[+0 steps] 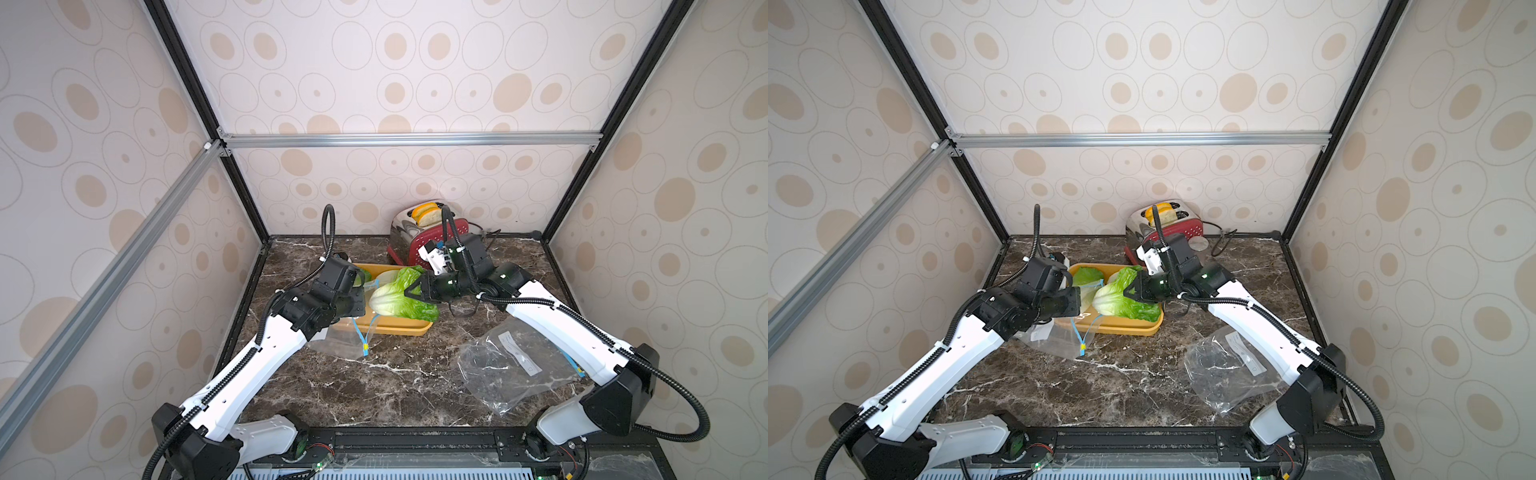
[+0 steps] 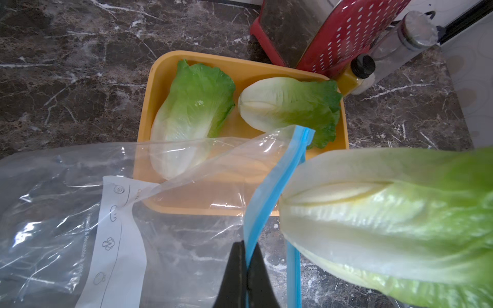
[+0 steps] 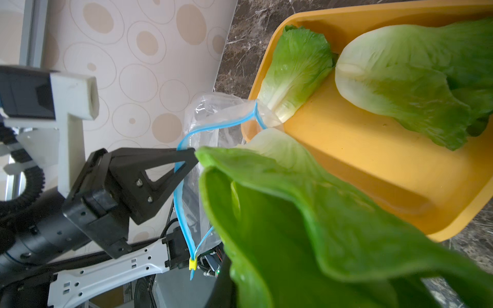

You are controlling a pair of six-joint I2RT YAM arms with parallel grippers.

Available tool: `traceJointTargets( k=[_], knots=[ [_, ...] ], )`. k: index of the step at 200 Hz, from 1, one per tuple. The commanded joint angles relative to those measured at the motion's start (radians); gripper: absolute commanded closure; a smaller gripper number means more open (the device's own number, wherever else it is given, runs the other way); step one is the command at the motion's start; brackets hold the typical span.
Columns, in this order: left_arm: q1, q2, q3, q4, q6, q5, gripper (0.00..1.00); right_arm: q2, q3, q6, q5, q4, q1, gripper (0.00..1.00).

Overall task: Put the chinese cabbages into a zipper bag and zip it
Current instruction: Place the Chinese cabbage in the zipper food storage bag.

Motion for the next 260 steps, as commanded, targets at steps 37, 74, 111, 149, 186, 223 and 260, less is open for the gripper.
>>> traceJointTargets(
  k=[37, 74, 111, 149, 186, 223, 260],
  knots=[
    [0.007, -0.009, 0.045, 0.049, 0.024, 0.069, 1.0, -0.035, 0.055, 0.075, -0.067, 0.117, 0.027, 0.98],
    [0.007, -0.015, 0.059, 0.058, 0.025, 0.087, 1.0, 0.007, 0.063, 0.076, -0.04, 0.076, 0.036, 1.0],
    [0.007, -0.038, 0.064, 0.086, -0.002, 0.094, 1.0, 0.023, 0.023, 0.007, 0.054, 0.028, 0.068, 1.0],
    [0.006, -0.035, 0.081, 0.116, -0.052, 0.131, 1.0, 0.039, 0.049, 0.047, 0.031, 0.072, 0.071, 1.0],
    [0.007, -0.049, 0.036, 0.148, -0.088, 0.195, 1.0, -0.018, -0.074, 0.345, -0.004, 0.389, 0.037, 1.0],
    [0.006, -0.054, 0.035, 0.195, -0.086, 0.22, 1.0, 0.025, -0.044, 0.362, 0.029, 0.349, 0.068, 0.99],
    [0.006, -0.039, 0.069, 0.223, -0.082, 0.216, 1.0, 0.101, 0.01, 0.269, 0.017, 0.28, 0.126, 0.99]
  ],
)
